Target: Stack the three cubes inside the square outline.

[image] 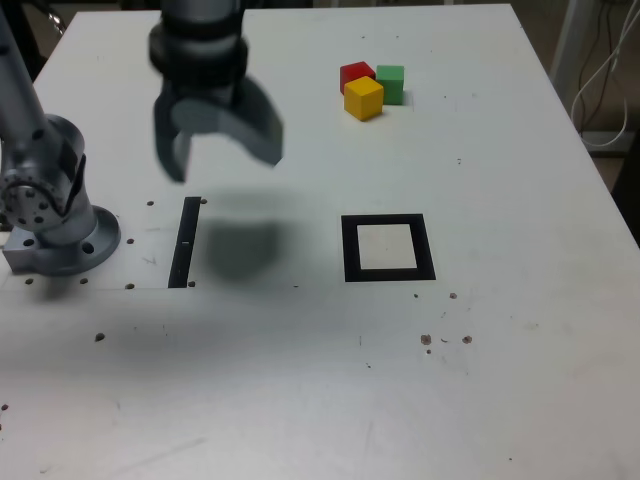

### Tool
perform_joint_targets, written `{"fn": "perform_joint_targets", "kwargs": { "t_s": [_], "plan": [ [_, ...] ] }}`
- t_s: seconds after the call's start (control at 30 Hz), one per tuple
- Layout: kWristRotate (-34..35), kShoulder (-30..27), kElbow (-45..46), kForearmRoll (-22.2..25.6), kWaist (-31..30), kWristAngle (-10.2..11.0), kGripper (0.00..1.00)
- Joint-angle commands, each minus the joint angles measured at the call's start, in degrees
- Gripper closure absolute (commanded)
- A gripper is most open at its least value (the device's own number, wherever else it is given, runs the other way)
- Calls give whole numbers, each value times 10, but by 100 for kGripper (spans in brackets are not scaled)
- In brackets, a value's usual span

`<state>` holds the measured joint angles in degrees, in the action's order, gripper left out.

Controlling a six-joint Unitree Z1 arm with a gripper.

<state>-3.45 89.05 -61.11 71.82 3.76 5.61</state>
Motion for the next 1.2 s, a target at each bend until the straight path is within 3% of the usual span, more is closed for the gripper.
{"fn": "perform_joint_targets", "kwargs": {
  "t_s": [0.0, 0.17, 0.47, 0.77, 1.17],
  "plan": [
    [-10, 8, -33, 14, 14, 6, 1],
    [-37, 34, -112, 35, 50, 11, 1],
    [-98, 124, -268, 100, 134, -5, 1],
    [-148, 226, -431, 148, 264, -5, 1],
    [-181, 324, -566, 188, 373, -6, 1]
  ]
}}
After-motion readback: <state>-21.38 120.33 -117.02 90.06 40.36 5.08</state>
